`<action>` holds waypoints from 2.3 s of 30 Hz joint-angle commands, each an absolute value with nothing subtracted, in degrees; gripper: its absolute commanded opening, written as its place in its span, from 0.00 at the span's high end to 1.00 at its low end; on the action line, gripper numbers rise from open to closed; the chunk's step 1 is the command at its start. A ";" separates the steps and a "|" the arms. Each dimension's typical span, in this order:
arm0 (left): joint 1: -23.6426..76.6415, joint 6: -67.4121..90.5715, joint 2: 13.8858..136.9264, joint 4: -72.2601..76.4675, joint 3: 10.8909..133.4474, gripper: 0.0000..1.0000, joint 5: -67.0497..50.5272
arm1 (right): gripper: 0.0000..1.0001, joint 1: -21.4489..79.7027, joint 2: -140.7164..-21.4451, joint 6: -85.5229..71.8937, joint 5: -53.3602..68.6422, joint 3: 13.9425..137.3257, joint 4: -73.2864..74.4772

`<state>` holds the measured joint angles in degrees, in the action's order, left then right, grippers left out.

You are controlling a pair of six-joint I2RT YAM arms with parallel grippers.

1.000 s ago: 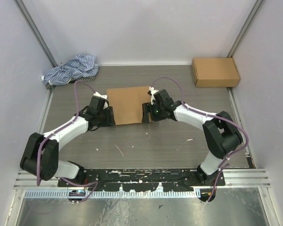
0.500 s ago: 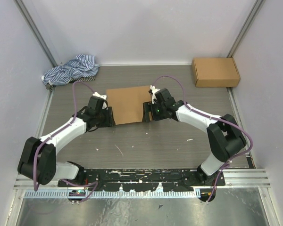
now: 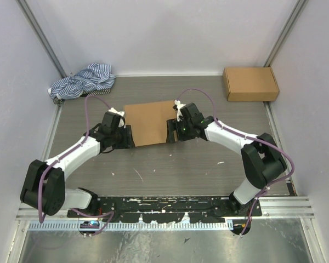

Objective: Fold the paper box

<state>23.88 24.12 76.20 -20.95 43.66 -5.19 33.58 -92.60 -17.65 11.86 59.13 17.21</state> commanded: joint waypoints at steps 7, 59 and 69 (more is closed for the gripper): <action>23.47 24.61 75.18 -23.04 47.81 0.45 -9.33 | 0.20 34.14 -90.87 -16.96 13.57 64.09 19.40; 22.15 22.76 81.71 -21.99 47.90 0.44 -6.73 | 0.19 34.19 -98.96 -16.33 6.62 64.23 17.47; 22.13 23.00 81.79 -21.03 46.68 0.44 -4.03 | 0.18 34.09 -95.08 -16.87 5.76 60.18 13.63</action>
